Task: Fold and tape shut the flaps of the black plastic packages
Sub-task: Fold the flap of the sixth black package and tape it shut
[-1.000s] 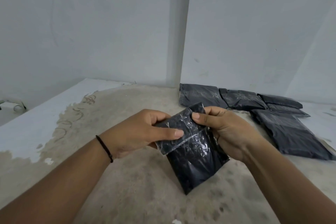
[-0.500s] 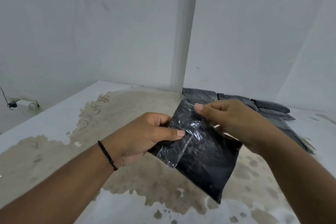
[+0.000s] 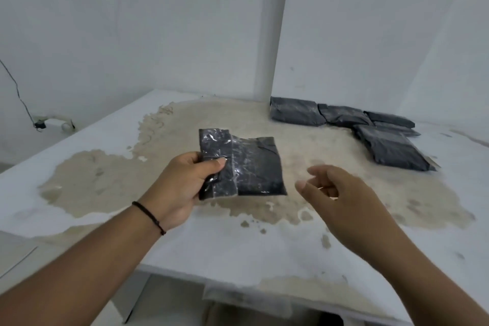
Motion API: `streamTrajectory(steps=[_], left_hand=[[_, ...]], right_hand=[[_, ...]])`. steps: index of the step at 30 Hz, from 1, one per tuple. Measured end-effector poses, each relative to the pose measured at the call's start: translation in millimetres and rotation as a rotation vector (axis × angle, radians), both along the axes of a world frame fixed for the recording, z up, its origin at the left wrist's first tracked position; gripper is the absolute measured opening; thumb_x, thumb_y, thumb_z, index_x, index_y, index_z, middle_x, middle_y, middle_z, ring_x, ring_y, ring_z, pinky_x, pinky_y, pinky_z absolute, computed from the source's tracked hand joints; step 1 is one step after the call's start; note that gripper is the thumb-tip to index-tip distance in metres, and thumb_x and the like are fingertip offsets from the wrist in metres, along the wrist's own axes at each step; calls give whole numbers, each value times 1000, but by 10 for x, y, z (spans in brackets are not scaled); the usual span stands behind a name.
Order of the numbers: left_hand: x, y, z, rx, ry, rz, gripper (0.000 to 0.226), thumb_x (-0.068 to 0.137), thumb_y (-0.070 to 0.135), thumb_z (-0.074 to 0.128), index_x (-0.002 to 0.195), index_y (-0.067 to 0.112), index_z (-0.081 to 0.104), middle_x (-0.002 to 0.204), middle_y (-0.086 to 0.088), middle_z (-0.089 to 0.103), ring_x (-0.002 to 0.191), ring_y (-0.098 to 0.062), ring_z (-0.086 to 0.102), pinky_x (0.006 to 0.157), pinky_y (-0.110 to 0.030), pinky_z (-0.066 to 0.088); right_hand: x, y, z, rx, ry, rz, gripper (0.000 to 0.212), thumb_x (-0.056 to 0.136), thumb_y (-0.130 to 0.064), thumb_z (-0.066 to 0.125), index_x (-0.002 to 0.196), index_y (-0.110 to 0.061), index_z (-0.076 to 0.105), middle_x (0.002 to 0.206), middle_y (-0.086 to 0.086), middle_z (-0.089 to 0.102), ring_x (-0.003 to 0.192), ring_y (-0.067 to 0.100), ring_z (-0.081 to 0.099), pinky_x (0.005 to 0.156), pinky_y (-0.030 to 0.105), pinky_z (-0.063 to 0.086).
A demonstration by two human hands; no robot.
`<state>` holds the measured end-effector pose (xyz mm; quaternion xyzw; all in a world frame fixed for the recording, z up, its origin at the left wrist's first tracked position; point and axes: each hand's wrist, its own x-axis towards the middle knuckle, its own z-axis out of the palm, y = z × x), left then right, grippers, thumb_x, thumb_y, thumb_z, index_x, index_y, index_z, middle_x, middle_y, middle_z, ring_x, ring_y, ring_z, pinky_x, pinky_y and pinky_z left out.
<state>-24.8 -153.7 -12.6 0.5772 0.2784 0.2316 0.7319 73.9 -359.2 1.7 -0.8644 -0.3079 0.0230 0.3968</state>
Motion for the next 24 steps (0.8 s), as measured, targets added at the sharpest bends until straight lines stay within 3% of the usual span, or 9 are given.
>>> streamTrajectory(steps=[3, 6, 9, 13, 16, 18, 20, 24], left_hand=[[-122, 76, -158, 2, -10, 83, 6, 87, 6, 63, 91, 3, 67, 88, -11, 72, 65, -14, 69, 61, -26, 59], [-220, 66, -296, 3, -32, 115, 6, 88, 6, 63, 92, 6, 67, 91, -9, 72, 72, -14, 69, 65, -26, 57], [-271, 76, -378, 6, -62, 130, 14, 88, 7, 63, 101, 3, 66, 102, -13, 71, 89, -23, 67, 81, -36, 56], [-270, 56, -414, 66, -87, 128, 11, 87, 7, 64, 98, 8, 66, 100, -9, 71, 86, -20, 67, 70, -29, 57], [-268, 40, -442, 108, -84, 146, 6, 87, 7, 65, 92, 11, 66, 95, -8, 70, 85, -21, 64, 79, -37, 55], [-284, 38, -454, 125, -82, 147, 5, 87, 8, 65, 91, 11, 65, 92, -8, 69, 83, -21, 63, 82, -41, 53], [-295, 47, -466, 139, -84, 141, 3, 87, 9, 66, 90, 11, 65, 92, -9, 68, 83, -20, 62, 82, -41, 52], [-293, 53, -481, 153, -97, 130, 3, 87, 10, 65, 90, 11, 65, 88, -6, 67, 76, -15, 61, 65, -28, 52]], right_hand=[[-309, -200, -66, 93, -97, -23, 12, 84, -43, 59, 89, -34, 65, 77, -18, 64, 74, -4, 57, 59, 6, 42], [-610, -453, -214, 129, 21, -110, 24, 81, -38, 60, 60, -25, 62, 61, -7, 62, 62, 3, 54, 53, 9, 40], [-949, -588, -461, 69, 322, -199, 25, 77, -36, 68, 58, -21, 63, 52, 2, 62, 49, 11, 55, 53, 16, 43], [-1153, -498, -672, 177, 814, -282, 32, 76, -33, 74, 56, -9, 74, 58, 5, 71, 64, 18, 66, 59, 16, 50], [-1138, -345, -727, 288, 1108, -329, 41, 65, -46, 76, 68, -5, 77, 69, 7, 75, 79, 27, 67, 77, 35, 51], [-1142, -245, -737, 325, 1169, -320, 63, 46, -59, 72, 80, -6, 74, 70, 5, 76, 77, 26, 64, 72, 39, 48], [-1125, -179, -764, 385, 1168, -324, 69, 40, -62, 70, 81, -7, 72, 69, 3, 76, 75, 24, 63, 69, 39, 48], [-1093, -152, -812, 465, 1090, -333, 27, 73, -37, 76, 71, -10, 71, 66, 5, 73, 69, 21, 60, 67, 37, 46]])
